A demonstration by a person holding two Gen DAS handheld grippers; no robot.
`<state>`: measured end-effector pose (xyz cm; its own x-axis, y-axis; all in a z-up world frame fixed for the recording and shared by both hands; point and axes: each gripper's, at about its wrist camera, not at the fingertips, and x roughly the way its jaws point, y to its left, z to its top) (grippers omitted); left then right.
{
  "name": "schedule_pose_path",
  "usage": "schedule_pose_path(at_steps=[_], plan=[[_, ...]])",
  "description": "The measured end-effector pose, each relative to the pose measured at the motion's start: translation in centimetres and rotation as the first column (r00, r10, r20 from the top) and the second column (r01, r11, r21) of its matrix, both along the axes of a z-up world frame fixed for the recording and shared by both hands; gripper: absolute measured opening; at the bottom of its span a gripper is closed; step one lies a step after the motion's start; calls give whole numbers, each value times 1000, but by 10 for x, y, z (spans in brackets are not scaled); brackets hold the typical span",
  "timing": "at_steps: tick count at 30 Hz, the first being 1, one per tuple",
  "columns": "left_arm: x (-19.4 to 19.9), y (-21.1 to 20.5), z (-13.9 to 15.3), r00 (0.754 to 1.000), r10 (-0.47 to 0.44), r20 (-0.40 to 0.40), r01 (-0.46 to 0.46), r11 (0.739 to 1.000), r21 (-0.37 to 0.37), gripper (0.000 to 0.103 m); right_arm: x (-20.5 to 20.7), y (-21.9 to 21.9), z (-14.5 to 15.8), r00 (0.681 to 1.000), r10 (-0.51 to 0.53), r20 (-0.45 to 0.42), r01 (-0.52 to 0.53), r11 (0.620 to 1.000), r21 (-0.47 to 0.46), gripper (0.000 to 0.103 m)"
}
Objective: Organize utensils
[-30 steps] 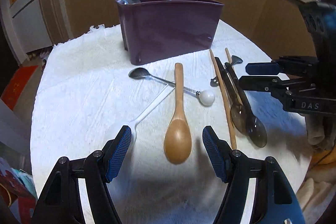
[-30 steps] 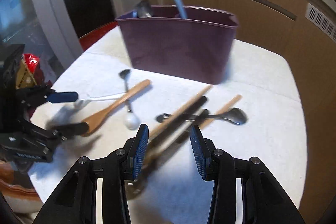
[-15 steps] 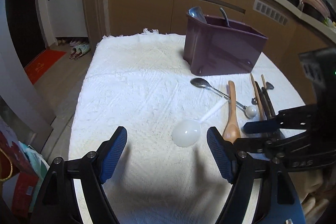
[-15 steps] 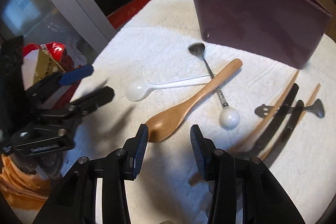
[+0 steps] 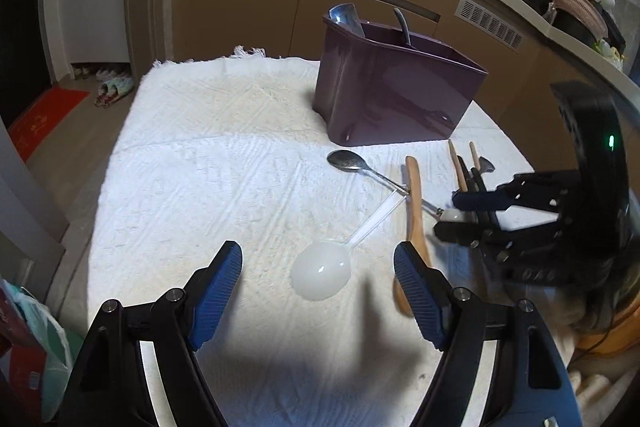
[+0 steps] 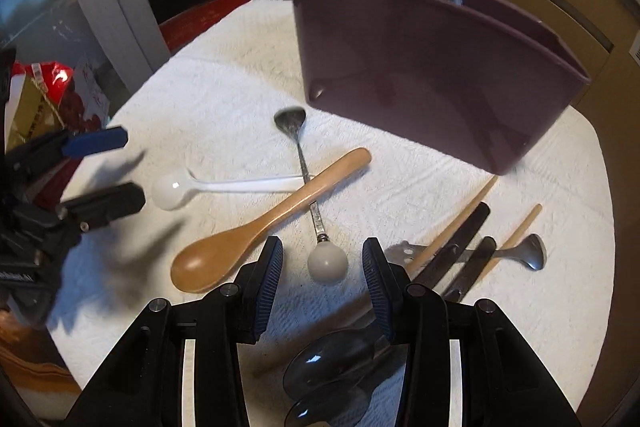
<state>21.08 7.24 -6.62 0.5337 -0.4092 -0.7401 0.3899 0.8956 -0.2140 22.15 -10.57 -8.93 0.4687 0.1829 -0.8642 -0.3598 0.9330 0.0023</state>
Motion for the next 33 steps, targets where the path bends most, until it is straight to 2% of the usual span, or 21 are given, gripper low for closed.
schedule_pose_path(at_steps=[2, 3, 4, 8, 13, 20, 24, 27, 29, 31, 33], plan=[[1, -8, 1, 999, -29, -23, 28, 999, -19, 75, -1, 4, -5, 1000, 18, 12, -18, 1000, -21, 36], [-1, -14, 2, 999, -49, -20, 49, 999, -14, 75, -1, 6, -7, 1000, 26, 14, -25, 999, -36, 24], [-5, -22, 4, 997, -77, -8, 77, 997, 0, 75, -3, 6, -7, 999, 33, 20, -32, 998, -46, 23], [-16, -45, 5, 988, -157, 8, 156, 987, 45, 75, -12, -12, 5, 998, 21, 55, -19, 999, -35, 22], [-20, -64, -3, 981, -195, -21, 196, 977, 81, 75, -31, -59, 21, 993, -75, 96, 78, 997, -22, 22], [-19, -84, -15, 975, -219, -47, 223, 967, 122, 74, -68, -117, 9, 978, -198, 69, 200, 980, -18, 23], [-14, -94, -14, 974, -217, -64, 223, 968, 117, 73, -84, -122, 3, 986, -159, 44, 159, 987, 3, 23], [-14, -102, -11, 977, -206, -62, 212, 969, 124, 73, -86, -125, 9, 986, -148, 73, 145, 989, 40, 24], [-14, -105, -10, 979, -194, -57, 200, 971, 132, 73, -76, -126, 15, 984, -149, 97, 143, 987, 73, 25], [-14, -108, -9, 982, -181, -46, 186, 971, 151, 73, -58, -125, 18, 984, -142, 105, 132, 987, 95, 33], [-12, -108, -10, 985, -167, -49, 173, 973, 151, 73, -42, -118, 17, 988, -121, 101, 110, 988, 109, 35]])
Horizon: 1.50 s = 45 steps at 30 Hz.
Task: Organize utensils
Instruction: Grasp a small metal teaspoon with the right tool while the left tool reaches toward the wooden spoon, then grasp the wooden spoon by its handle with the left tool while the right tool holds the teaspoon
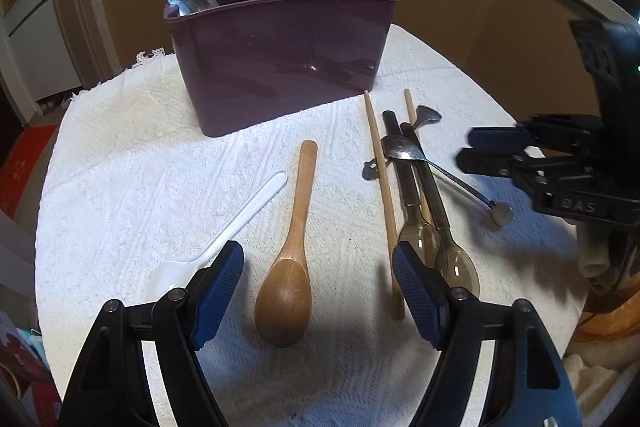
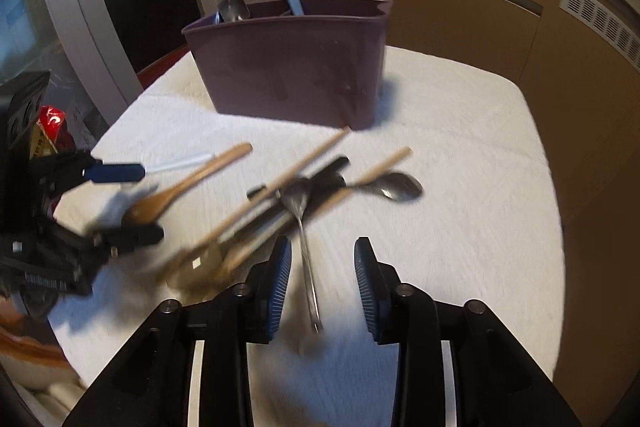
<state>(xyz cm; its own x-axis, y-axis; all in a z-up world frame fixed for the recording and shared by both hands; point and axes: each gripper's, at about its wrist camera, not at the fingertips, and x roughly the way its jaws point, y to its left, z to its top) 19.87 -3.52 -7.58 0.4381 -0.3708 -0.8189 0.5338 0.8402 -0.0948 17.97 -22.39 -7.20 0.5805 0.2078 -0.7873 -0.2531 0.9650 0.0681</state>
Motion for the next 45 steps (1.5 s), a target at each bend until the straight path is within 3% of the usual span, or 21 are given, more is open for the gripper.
schedule_pose_path(at_steps=[6, 9, 13, 15, 19, 23, 30, 33, 35, 41, 45], plan=[[1, 13, 3, 1000, 30, -2, -30, 1000, 5, 73, 38, 29, -17, 997, 72, -35, -74, 996, -54, 35], [1, 20, 2, 999, 41, -11, -41, 999, -2, 73, 43, 40, -20, 995, 100, 9, -98, 988, -120, 39], [4, 21, -2, 998, 52, -30, -52, 999, -5, 73, 44, 49, -21, 992, 126, -1, -124, 975, -184, 39], [2, 19, -3, 998, 44, -33, -45, 999, -7, 73, 36, 54, -20, 991, 135, -5, -133, 966, -222, 32], [-2, 17, -2, 999, 35, -29, -36, 999, -12, 73, 24, 38, -17, 995, 95, -15, -97, 977, -190, 11], [0, 13, -2, 999, 34, -17, -34, 999, -8, 72, 13, 7, -12, 1000, 23, -20, -26, 988, -152, 7], [16, -3, -3, 1000, -15, -27, 17, 998, 57, 58, 0, -28, -13, 998, -57, -23, 54, 992, -113, 8], [31, -19, 4, 999, -53, -12, 54, 994, 97, 47, -5, -31, -15, 999, -51, -17, 50, 994, -93, 9], [44, -31, 6, 997, -79, -22, 81, 990, 118, 33, -9, -33, -15, 999, -44, -11, 43, 996, -79, 9], [73, -66, -10, 990, -114, -78, 129, 968, 215, 30, -15, -47, -9, 998, -66, 8, 66, 998, -8, 20], [78, -69, -12, 989, -107, -103, 125, 974, 190, 27, -19, -61, -8, 996, -87, 12, 87, 996, 7, 24]])
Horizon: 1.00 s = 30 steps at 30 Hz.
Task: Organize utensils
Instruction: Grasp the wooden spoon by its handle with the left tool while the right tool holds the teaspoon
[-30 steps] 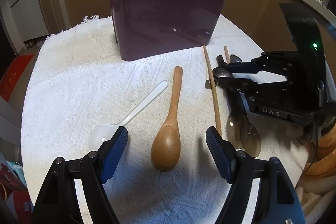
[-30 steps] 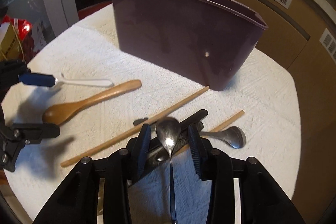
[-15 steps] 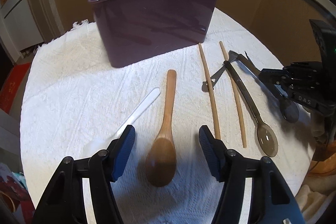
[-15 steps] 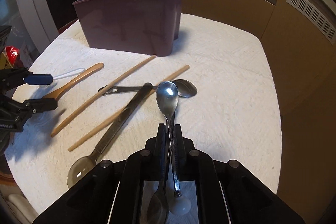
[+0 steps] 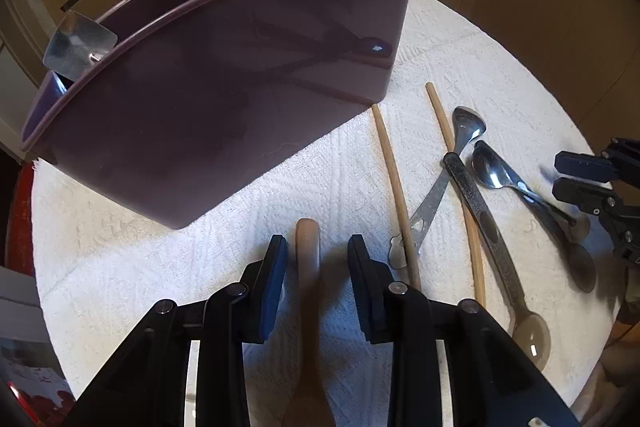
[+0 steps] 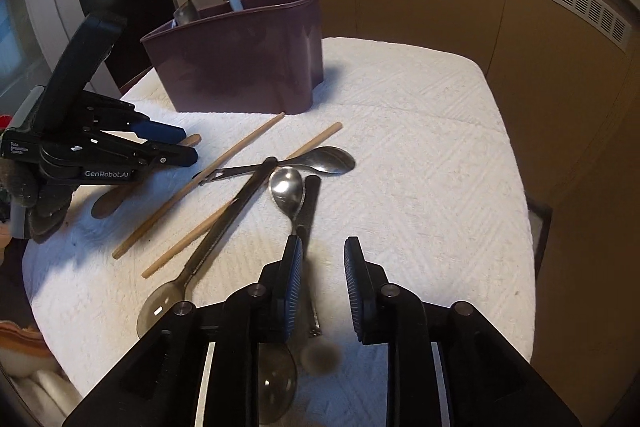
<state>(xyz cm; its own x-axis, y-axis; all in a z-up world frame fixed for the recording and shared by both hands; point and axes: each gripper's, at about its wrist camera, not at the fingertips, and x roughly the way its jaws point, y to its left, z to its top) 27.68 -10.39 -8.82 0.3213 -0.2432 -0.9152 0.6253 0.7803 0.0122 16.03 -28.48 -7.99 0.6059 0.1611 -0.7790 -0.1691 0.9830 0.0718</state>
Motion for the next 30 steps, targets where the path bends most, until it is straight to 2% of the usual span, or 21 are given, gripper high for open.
schedule_pose_path(at_steps=[3, 4, 6, 9, 11, 14, 16, 19, 23, 25, 30], plan=[[4, 4, 0, 999, 36, -11, -36, 999, -24, 25, 2, -2, -1, 1000, -3, 2, 3, 1000, 1, 26], [3, 5, 1, 998, 56, 7, -55, 998, -24, 11, 4, 0, 0, 1000, -1, 7, 1, 1000, -2, 27], [-2, 13, 5, 996, 81, 40, -80, 996, -38, 10, 6, 4, 2, 1000, 12, 19, -12, 1000, -5, 28], [-15, 30, 16, 989, 124, 78, -115, 987, -110, 10, 10, 17, 6, 998, 50, 34, -50, 999, -15, 29], [-30, 41, 26, 984, 145, 103, -128, 979, -159, 10, 14, 29, 7, 996, 84, 32, -82, 995, -49, 30], [-51, 56, 38, 970, 177, 168, -146, 972, -182, 10, 22, 43, 5, 990, 138, 23, -135, 985, -107, 32], [-60, 71, 46, 959, 210, 192, -171, 964, -203, 10, 30, 51, 1, 984, 176, 2, -174, 973, -154, 37], [-69, 89, 53, 948, 256, 188, -206, 947, -247, 10, 40, 56, -5, 977, 213, -31, -214, 954, -211, 37], [-72, 109, 58, 940, 296, 169, -235, 922, -307, 10, 52, 57, -13, 970, 228, -81, -241, 941, -239, 38], [-71, 114, 58, 939, 305, 157, -245, 916, -317, 10, 58, 56, -13, 971, 224, -88, -239, 945, -225, 40], [-67, 111, 48, 937, 321, 136, -265, 909, -323, 10, 65, 57, -13, 971, 216, -105, -234, 951, -204, 38]])
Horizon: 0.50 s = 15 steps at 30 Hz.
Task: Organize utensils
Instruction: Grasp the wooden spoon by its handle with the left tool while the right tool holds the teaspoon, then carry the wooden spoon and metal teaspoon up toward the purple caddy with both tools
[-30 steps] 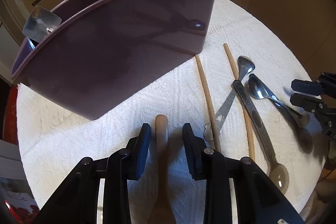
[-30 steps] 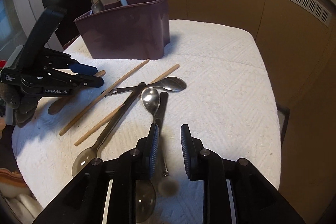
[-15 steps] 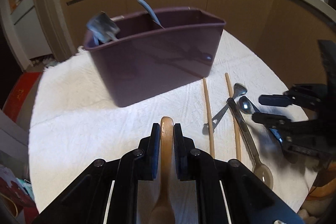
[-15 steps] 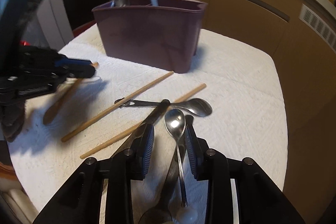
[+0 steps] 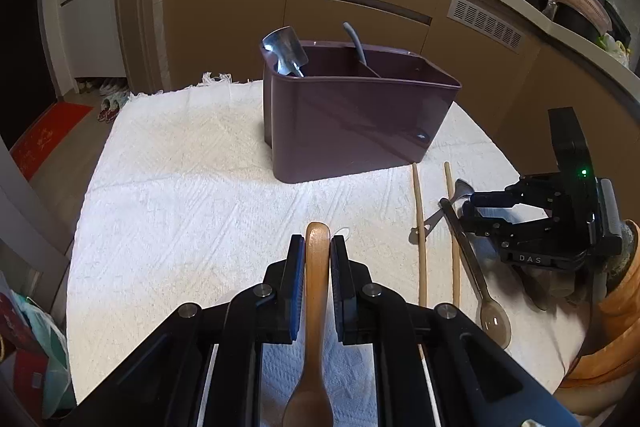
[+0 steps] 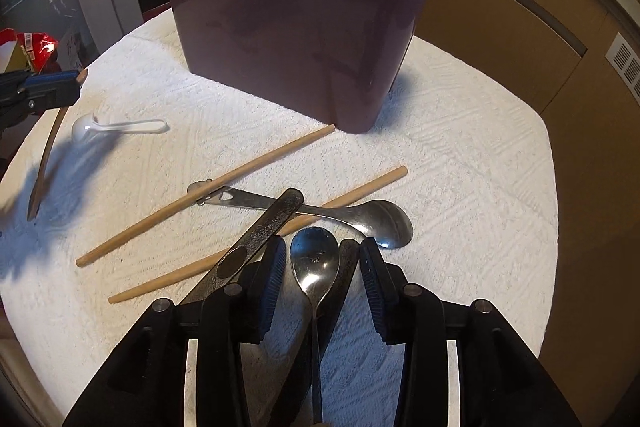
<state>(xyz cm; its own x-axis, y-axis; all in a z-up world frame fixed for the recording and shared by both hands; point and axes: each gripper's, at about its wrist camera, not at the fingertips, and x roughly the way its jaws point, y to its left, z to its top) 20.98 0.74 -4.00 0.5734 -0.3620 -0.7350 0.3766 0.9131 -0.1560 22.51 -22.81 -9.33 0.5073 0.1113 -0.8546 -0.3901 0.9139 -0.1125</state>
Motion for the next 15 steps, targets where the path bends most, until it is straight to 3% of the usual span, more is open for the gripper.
schedule_pose_path(at_steps=[1, 2, 7, 15], plan=[[-1, 1, 0, 1000, 0, -1, 0, 1000, -3, 10, 0, 0, 0, 1000, -1, -7, 1, 1000, 1, 27], [-2, 1, 0, 1000, 2, 0, -2, 1000, -6, 10, 0, 1, 1, 1000, -3, -6, 3, 1000, -6, 25], [-15, -1, 15, 999, -14, 43, 15, 1000, -16, 10, -11, -1, 17, 998, -51, 37, 50, 998, 26, 25], [-38, -11, 49, 989, -42, 144, 48, 998, -40, 10, -54, -9, 74, 981, -96, 166, 73, 987, 141, 24]])
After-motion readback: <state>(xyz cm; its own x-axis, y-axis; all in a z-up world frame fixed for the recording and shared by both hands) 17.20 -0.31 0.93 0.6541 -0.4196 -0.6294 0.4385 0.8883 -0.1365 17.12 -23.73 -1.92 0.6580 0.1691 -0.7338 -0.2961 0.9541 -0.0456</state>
